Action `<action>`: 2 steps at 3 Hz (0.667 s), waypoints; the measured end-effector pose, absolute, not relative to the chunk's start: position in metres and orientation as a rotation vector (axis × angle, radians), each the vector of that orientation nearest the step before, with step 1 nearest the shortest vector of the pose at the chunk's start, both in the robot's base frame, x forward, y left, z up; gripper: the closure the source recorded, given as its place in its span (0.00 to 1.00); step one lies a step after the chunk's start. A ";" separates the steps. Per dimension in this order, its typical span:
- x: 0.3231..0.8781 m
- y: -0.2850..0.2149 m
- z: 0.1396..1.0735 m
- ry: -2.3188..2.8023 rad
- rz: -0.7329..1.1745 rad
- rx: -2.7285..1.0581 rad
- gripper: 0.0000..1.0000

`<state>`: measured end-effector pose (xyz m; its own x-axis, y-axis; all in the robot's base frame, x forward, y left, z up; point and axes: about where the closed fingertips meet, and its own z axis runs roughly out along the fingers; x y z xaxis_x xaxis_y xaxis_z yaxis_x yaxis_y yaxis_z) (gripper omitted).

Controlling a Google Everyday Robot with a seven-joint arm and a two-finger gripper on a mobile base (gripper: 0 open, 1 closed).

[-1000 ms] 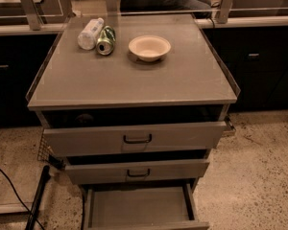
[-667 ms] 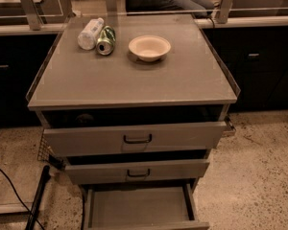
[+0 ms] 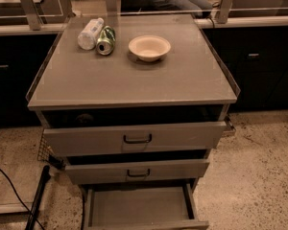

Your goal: Close bottom drawer

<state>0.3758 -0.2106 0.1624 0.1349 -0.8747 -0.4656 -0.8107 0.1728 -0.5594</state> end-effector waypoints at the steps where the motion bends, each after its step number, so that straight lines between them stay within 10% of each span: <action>1: 0.389 -0.211 0.162 1.646 -0.119 -1.601 1.00; 2: 0.404 -0.210 0.166 1.606 -0.156 -1.570 1.00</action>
Offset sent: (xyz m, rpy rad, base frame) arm 0.0480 -0.0108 0.0079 0.0400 -0.1676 -0.0248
